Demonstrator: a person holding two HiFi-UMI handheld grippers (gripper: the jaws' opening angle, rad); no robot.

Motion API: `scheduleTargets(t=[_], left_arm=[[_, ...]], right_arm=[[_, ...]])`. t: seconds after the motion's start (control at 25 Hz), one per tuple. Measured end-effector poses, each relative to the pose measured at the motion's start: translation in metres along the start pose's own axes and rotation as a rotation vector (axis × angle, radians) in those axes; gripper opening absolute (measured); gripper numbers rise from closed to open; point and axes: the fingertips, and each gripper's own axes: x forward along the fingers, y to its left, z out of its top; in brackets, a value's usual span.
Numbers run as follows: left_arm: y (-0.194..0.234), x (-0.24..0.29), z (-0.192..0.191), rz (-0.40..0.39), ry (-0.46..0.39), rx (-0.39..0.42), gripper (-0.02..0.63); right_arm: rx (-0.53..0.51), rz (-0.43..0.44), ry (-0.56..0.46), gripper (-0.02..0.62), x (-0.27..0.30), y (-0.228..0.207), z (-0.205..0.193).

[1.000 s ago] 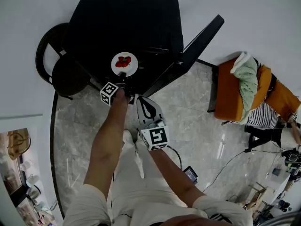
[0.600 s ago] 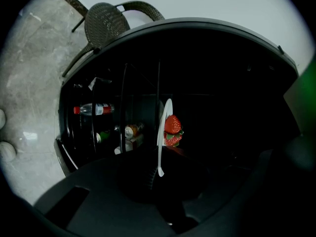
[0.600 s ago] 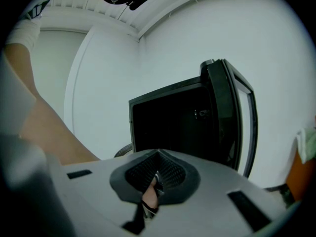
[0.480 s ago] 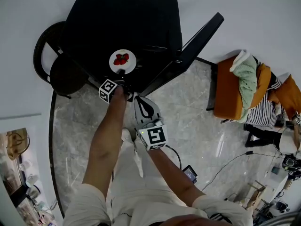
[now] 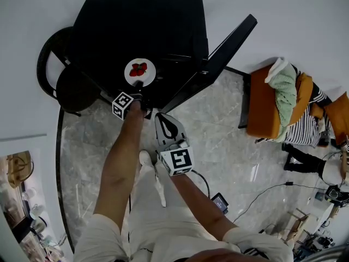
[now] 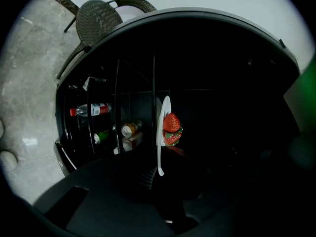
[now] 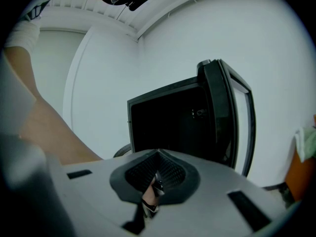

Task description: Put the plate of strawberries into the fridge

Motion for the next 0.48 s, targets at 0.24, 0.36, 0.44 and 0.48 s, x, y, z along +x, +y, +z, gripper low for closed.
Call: scheduleTargets(t=[0.24, 0.36, 0.44, 0.48], left_arm=[[0.001, -0.006, 0.001, 0.003, -0.012, 0.02, 0.084], [0.004, -0.013, 0.003, -0.002, -0.028, 0.014, 0.115], [0.004, -0.018, 0.003, -0.008, -0.03, 0.01, 0.12], [0.005, -0.02, 0.002, -0.01, -0.03, 0.009, 0.12]], right_arm=[[0.003, 0.009, 0.002, 0.012, 0.002, 0.004, 0.0], [0.006, 0.011, -0.002, 0.012, 0.003, 0.006, 0.001], [0.009, 0.009, -0.002, 0.012, 0.004, 0.006, 0.002], [0.012, 0.008, -0.002, 0.012, 0.004, 0.006, 0.002]])
